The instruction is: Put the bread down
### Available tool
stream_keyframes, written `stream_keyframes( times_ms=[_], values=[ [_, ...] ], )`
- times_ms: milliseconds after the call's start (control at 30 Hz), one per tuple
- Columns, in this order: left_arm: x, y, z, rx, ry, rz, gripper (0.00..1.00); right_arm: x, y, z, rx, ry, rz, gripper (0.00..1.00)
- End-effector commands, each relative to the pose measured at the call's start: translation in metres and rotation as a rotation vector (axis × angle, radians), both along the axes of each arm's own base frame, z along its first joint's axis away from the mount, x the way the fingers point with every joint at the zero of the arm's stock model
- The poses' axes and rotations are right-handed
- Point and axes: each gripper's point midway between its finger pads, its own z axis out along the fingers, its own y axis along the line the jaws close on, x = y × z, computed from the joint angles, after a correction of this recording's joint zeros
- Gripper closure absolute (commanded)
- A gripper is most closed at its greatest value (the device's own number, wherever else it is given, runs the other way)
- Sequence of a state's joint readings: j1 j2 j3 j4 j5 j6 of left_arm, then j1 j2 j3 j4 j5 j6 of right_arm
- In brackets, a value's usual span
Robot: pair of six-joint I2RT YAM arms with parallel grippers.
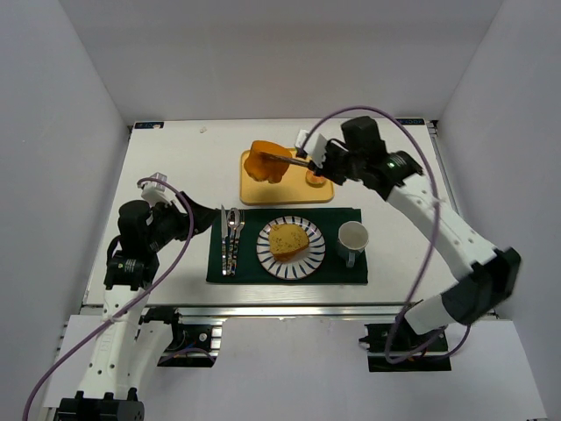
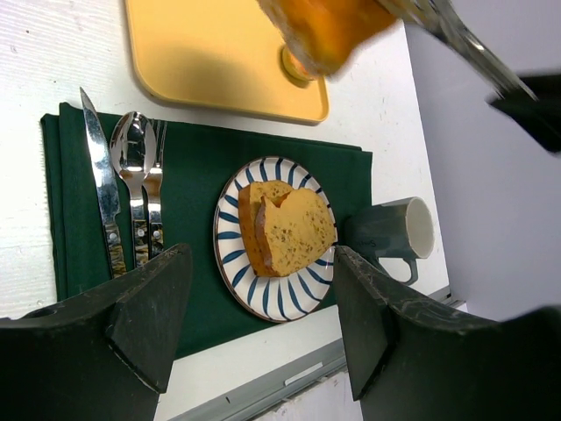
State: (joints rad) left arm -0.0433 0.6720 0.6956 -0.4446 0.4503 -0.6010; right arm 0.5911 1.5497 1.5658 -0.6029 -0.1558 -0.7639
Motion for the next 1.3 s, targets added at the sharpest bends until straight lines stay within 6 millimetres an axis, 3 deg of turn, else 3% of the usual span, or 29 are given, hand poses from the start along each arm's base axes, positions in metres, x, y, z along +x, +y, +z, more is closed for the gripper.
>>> stream_keyframes(
  times_ms=[0,33,100,133,200,333,633,1000,1267],
  values=[
    [0.0,0.002,0.005,0.011,-0.023,0.008,0.25,-0.047,-0.008,0.003,0.056,0.046,0.073,0.96],
    [0.0,0.002,0.005,0.011,-0.022,0.007,0.25,-0.059,-0.016,0.013,0.073,0.02,0.076,0.96],
    [0.0,0.001,0.005,0.01,-0.022,0.004,0.25,-0.076,-0.027,-0.002,0.052,0.053,0.077,0.96],
    [0.001,0.001,0.004,0.009,-0.02,0.002,0.25,-0.086,-0.034,0.006,0.063,0.029,0.084,0.96],
    [0.001,0.0,0.002,0.005,-0.016,-0.002,0.25,-0.102,-0.042,-0.009,0.043,0.065,0.094,0.95],
    [0.003,-0.003,0.0,-0.008,-0.01,-0.014,0.25,-0.121,-0.055,-0.011,0.044,0.069,0.093,0.95],
    [-0.002,-0.002,0.0,-0.008,-0.01,-0.009,0.25,-0.138,-0.064,-0.017,0.037,0.053,0.12,0.93],
    [-0.005,-0.002,-0.003,-0.01,-0.004,-0.008,0.25,-0.171,-0.071,-0.05,-0.079,0.105,0.272,0.86],
    [-0.004,-0.002,-0.003,-0.01,-0.004,-0.008,0.25,-0.178,-0.078,-0.067,-0.157,0.111,0.329,0.79]
  ],
)
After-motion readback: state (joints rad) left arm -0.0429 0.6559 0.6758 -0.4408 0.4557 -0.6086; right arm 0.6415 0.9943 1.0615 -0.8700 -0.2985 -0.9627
